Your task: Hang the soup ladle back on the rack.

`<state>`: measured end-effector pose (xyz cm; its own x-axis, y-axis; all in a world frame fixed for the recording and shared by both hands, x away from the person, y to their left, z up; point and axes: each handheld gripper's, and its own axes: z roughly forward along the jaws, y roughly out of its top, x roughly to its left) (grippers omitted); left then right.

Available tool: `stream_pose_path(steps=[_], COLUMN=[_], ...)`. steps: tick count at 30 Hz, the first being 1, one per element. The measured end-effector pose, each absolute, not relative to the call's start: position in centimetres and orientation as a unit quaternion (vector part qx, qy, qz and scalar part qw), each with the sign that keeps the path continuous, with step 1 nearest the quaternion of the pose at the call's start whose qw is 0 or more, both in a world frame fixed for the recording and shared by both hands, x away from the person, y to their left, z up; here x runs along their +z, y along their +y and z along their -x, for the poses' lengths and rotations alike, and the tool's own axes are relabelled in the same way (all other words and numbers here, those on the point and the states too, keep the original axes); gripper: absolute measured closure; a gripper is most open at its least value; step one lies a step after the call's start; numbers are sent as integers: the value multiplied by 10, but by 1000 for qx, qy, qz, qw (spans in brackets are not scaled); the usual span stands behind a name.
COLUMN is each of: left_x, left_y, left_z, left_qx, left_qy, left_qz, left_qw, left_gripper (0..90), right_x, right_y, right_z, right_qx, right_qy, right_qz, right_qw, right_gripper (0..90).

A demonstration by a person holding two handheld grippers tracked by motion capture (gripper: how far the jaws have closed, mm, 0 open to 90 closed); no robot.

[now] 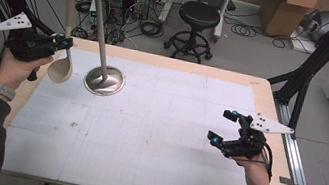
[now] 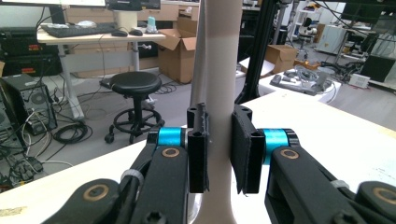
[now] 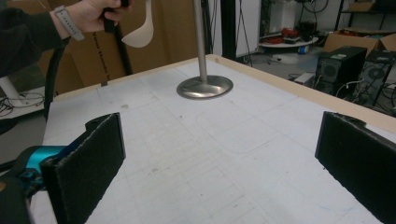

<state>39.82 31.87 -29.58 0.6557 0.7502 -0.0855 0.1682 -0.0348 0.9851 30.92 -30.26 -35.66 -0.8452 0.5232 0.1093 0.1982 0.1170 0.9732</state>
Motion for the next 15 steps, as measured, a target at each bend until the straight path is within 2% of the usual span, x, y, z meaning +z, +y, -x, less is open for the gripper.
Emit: stream_pose_path(steps=[4, 12, 15], left_x=[-295, -290, -288], left_y=[322, 324, 320], left_z=[-397, -389, -382], left_qx=[245, 250, 254], left_qy=[344, 326, 309], left_qz=[-673, -667, -671], left_qw=[607, 622, 624], left_gripper=[740, 544, 432], right_x=[-356, -356, -356], right_y=[-304, -304, -302], right_z=[-308, -307, -308], right_qx=[620, 621, 620], right_qy=[733, 733, 734], right_qz=[-247, -244, -242], right_qw=[133, 132, 132], right_gripper=[5, 4, 4])
